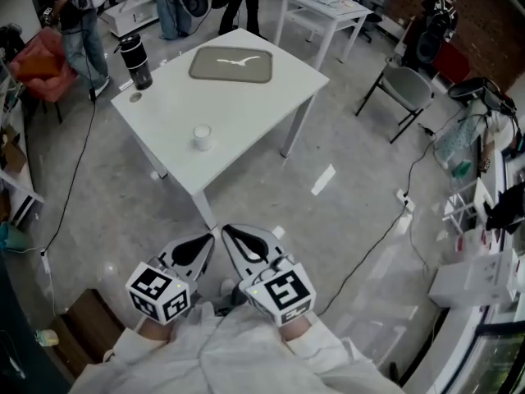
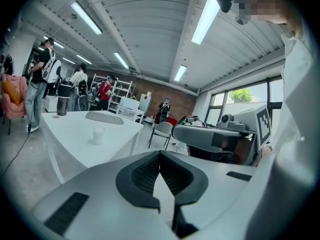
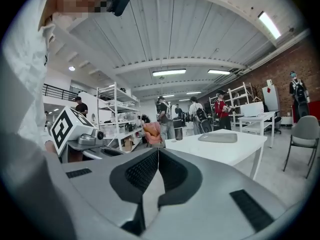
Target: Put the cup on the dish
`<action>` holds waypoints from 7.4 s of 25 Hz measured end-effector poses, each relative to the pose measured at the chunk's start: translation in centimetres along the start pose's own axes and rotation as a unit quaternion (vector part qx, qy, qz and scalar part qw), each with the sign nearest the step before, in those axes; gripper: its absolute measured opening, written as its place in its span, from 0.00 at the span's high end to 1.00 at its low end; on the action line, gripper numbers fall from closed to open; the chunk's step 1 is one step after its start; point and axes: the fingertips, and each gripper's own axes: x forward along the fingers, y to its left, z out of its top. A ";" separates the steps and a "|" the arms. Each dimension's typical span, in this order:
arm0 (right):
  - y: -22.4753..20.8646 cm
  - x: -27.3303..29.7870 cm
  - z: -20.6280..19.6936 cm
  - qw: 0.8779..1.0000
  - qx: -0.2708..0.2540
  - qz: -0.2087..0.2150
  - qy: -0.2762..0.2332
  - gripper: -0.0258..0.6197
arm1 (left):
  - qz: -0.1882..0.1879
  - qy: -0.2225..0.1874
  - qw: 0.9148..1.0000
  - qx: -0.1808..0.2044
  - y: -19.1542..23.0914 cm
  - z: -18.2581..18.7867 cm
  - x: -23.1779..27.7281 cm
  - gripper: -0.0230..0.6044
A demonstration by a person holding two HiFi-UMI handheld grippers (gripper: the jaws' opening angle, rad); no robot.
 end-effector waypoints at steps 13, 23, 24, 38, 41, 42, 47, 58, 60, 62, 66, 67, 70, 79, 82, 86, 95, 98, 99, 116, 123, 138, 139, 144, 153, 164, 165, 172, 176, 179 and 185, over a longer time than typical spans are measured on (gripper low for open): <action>-6.0 6.1 -0.1 1.000 0.003 0.011 0.026 0.94 | -0.002 0.011 1.000 -0.024 5.6 2.0 6.0 0.95; -14.2 14.1 3.3 0.998 -0.011 0.051 0.034 0.94 | 0.050 -0.027 0.998 -0.029 14.1 9.7 13.2 0.95; -15.3 14.7 3.7 0.998 -0.014 0.056 0.032 0.94 | 0.053 -0.031 0.998 -0.029 14.6 10.4 14.1 0.95; -23.7 20.3 5.5 0.991 -0.032 0.124 0.034 0.94 | 0.114 -0.061 0.991 -0.040 19.9 15.5 21.8 0.95; -23.5 20.8 4.5 0.989 -0.026 0.138 0.044 0.94 | 0.124 -0.058 0.989 -0.046 20.3 15.0 21.8 0.95; -23.3 20.9 4.2 0.988 -0.024 0.142 0.048 0.94 | 0.127 -0.056 0.989 -0.048 20.5 14.8 21.7 0.95; -22.5 22.0 3.5 0.986 -0.021 0.156 0.054 0.94 | 0.131 -0.050 0.989 -0.051 21.4 14.2 21.1 0.95; -21.8 24.4 4.4 0.988 -0.001 0.144 0.054 0.94 | 0.139 -0.043 0.988 -0.058 24.0 14.5 18.4 0.95; -21.6 24.9 4.3 0.988 -0.001 0.143 0.060 0.94 | 0.144 -0.044 0.987 -0.063 24.7 14.6 17.8 0.95; -21.1 25.1 4.4 0.987 0.000 0.149 0.058 0.94 | 0.150 -0.045 0.985 -0.070 25.2 14.4 17.3 0.95; -20.2 25.0 4.0 0.983 -0.006 0.171 0.064 0.94 | 0.164 -0.044 0.982 -0.088 26.0 13.4 16.6 0.95; -20.1 25.1 3.9 0.983 -0.009 0.173 0.066 0.94 | 0.167 -0.041 0.981 -0.093 26.2 13.0 16.5 0.95; -19.9 25.3 3.0 0.982 -0.011 0.174 0.072 0.94 | 0.170 -0.032 0.979 -0.107 26.4 11.5 16.3 0.95; -18.5 26.2 -1.1 0.975 0.008 0.189 0.119 0.94 | 0.174 -0.005 0.976 -0.133 27.7 8.1 15.9 0.95; -18.5 26.4 -2.8 0.971 0.007 0.194 0.142 0.93 | 0.178 0.005 0.974 -0.140 28.6 7.1 15.9 0.95; -18.9 27.1 -4.3 0.969 0.010 0.190 0.156 0.90 | 0.180 0.010 0.971 -0.160 29.4 5.9 16.2 0.95; -19.1 28.1 -8.2 0.965 -0.001 0.179 0.193 0.60 | 0.182 0.028 0.962 -0.200 29.6 2.3 17.2 0.95; -18.8 28.9 -9.9 0.957 -0.029 0.192 0.217 0.56 | 0.201 0.028 0.957 -0.209 30.2 1.1 16.8 0.95; -18.8 29.1 -10.4 0.954 -0.043 0.196 0.223 0.56 | 0.204 0.030 0.955 -0.214 30.3 0.8 16.7 0.95; -17.9 32.8 -12.5 0.946 -0.098 0.202 0.232 0.55 | 0.213 0.031 0.945 -0.246 31.9 -1.6 15.8 0.95; -17.8 33.5 -12.8 0.949 -0.104 0.187 0.230 0.55 | 0.208 0.025 0.948 -0.241 32.0 -1.2 15.7 0.95; -19.2 32.1 -11.4 0.961 -0.062 0.147 0.227 0.55 | 0.190 0.026 0.961 -0.202 30.9 1.2 16.5 0.95; -19.4 32.0 -11.0 0.962 -0.066 0.144 0.223 0.55 | 0.187 0.025 0.962 -0.197 30.8 1.6 16.6 0.95; -20.3 31.0 -8.6 0.965 -0.069 0.137 0.211 0.55 | 0.171 0.017 0.971 -0.164 29.9 3.8 17.8 0.95; -22.6 28.6 -3.6 0.980 -0.047 0.093 0.169 0.55 | 0.125 0.011 0.988 -0.094 27.9 8.5 18.8 0.95; -25.1 26.9 2.6 0.989 -0.080 0.035 0.116 0.55 | 0.096 -0.023 0.995 -0.002 26.5 15.2 19.6 0.95; -25.2 26.5 3.1 0.990 -0.079 0.033 0.110 0.55 | 0.089 -0.028 0.996 -0.001 26.0 15.7 19.8 0.95; -25.2 25.2 5.5 0.992 -0.092 0.003 0.087 0.55 | 0.068 -0.040 0.997 0.006 24.9 17.3 19.8 0.95; -25.0 25.1 5.4 0.992 -0.092 -0.004 0.082 0.55 | 0.060 -0.043 0.997 0.008 25.0 17.2 20.0 0.95; -24.5 25.1 5.2 0.993 -0.091 -0.013 0.081 0.55 | 0.048 -0.043 0.998 0.021 24.3 17.3 19.8 0.95; -24.2 24.3 4.6 0.993 -0.073 -0.027 0.085 0.55 | 0.031 -0.046 0.998 0.020 23.6 17.4 20.1 0.95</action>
